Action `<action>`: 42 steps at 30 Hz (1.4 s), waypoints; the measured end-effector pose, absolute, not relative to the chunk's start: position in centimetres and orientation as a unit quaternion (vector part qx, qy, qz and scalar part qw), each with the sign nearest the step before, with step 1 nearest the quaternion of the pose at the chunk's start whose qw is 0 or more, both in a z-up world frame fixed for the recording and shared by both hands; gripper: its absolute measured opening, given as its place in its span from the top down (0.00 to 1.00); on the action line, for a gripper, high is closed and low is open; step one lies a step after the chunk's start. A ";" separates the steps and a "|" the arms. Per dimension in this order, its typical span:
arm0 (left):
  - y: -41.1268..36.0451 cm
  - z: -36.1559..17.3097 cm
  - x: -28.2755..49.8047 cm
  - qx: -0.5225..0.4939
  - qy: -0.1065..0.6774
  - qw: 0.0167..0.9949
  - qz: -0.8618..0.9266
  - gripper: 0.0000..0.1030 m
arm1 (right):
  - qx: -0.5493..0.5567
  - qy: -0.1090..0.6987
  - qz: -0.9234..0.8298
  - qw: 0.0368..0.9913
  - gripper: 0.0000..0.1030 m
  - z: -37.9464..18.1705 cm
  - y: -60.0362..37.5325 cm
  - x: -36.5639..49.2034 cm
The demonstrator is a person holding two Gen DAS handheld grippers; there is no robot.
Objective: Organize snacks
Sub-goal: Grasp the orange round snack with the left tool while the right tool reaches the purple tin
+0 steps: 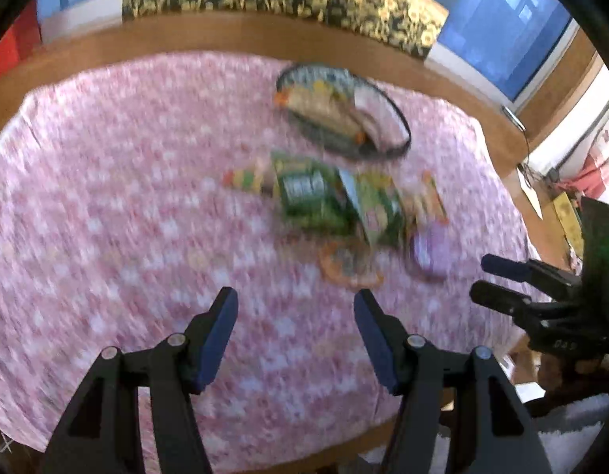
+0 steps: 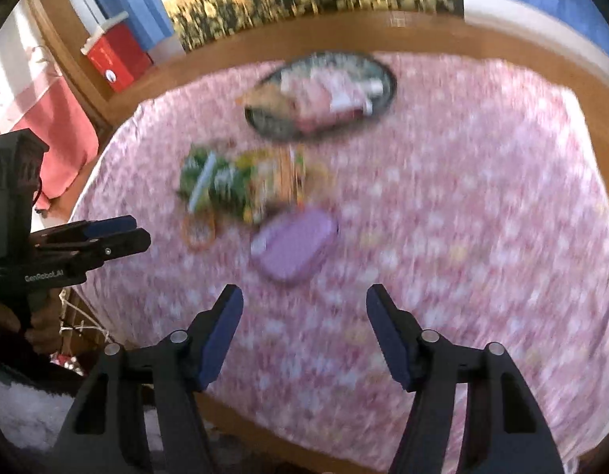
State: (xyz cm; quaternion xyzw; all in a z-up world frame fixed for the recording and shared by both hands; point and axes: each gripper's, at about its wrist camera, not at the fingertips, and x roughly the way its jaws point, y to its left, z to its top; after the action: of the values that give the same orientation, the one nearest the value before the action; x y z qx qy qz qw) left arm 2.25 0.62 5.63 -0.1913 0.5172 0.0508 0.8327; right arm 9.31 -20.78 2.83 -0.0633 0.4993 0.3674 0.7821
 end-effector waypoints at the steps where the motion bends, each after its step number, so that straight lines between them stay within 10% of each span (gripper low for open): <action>1: 0.4 5.3 2.2 -0.199 0.520 0.830 0.038 0.38 | -0.062 0.504 0.366 0.780 0.35 2.5 -20.8 9.2; 11: -2.0 3.5 7.4 -0.159 0.516 0.841 -0.019 0.34 | -0.066 0.503 0.339 0.792 0.35 2.7 -21.7 8.0; 18: -2.2 3.5 6.0 -0.167 0.492 0.854 -0.017 0.63 | -0.054 0.491 0.337 0.802 0.35 4.0 -21.4 9.7; 25: -1.4 4.2 2.7 -0.170 0.490 0.855 -0.006 0.70 | -0.064 0.541 0.334 0.769 0.26 1.2 -16.8 12.7; 29: -1.5 3.9 2.1 -0.166 0.504 0.848 0.000 0.70 | -0.100 0.539 0.319 0.773 0.47 0.5 -15.6 12.7; 34: -1.4 3.9 1.9 -0.171 0.508 0.844 0.001 0.70 | -0.098 0.554 0.318 0.763 0.52 0.0 -17.7 12.2; 36: -1.3 4.3 2.0 -0.182 0.506 0.843 -0.011 0.62 | -0.092 0.553 0.319 0.764 0.52 -0.2 -18.7 11.7; 38: -1.2 4.5 2.3 -0.186 0.502 0.844 -0.006 0.22 | -0.086 0.554 0.316 0.765 0.52 0.6 -19.3 11.1; 42: -1.2 3.7 4.2 -0.187 0.508 0.841 -0.003 0.22 | -0.078 0.559 0.318 0.762 0.52 0.6 -19.7 11.6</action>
State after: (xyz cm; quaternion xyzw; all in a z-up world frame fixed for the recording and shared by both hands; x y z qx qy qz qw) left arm 4.24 -1.21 3.70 -0.1869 0.5083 -0.0025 0.8406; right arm 11.59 -19.66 0.64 -0.0775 0.5593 0.3182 0.7615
